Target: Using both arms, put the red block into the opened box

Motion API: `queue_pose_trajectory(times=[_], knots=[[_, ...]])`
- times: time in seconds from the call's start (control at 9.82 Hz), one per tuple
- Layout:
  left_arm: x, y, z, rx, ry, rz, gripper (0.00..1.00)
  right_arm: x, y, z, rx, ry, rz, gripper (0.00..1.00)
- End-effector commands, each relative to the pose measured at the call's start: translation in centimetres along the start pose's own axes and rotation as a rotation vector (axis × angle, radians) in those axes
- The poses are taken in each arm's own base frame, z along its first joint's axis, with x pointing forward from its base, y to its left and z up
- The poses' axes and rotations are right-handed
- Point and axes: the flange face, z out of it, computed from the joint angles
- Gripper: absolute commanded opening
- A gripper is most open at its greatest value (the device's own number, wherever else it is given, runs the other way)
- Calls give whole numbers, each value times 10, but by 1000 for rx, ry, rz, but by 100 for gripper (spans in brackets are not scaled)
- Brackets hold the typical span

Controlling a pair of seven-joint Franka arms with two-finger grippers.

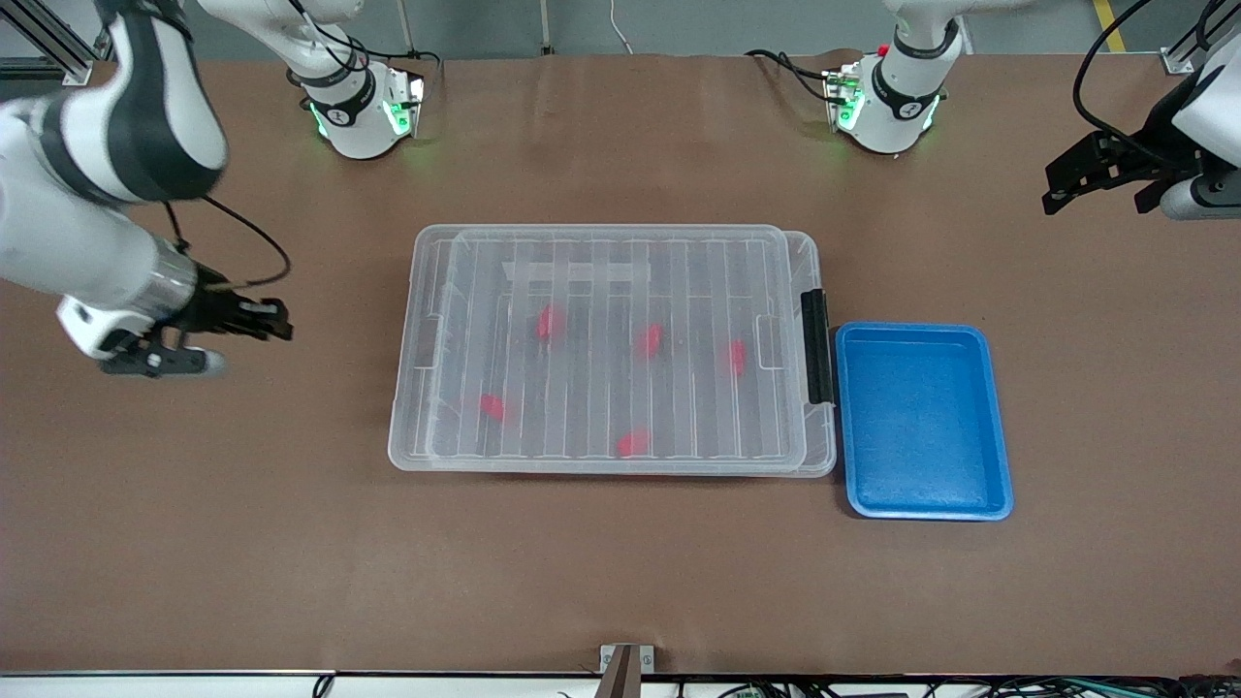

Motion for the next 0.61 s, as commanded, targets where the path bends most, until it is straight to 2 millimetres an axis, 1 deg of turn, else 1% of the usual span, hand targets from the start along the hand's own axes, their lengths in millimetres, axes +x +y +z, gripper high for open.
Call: queue_pose_trajectory(times=[0.0,0.1,0.2,0.31,0.41,0.51], knots=[[2,1,15,12,-21,0,100,-34,37,-65,-8,45,89,100],[2,-1,13,11,-18,-2,100,-43,60,-90,-1,51,121,100],[4,-1,9,10,-9,-3,100,-50,67,-119,-1,37,131,100],[6,1,12,11,-13,0,100,-56,68,-147,-23,51,131,100],[5,0,11,11,-11,0,100,-54,78,-163,-45,64,147,100],[5,-1,10,9,-10,2,100,-52,87,-164,-43,57,164,100]])
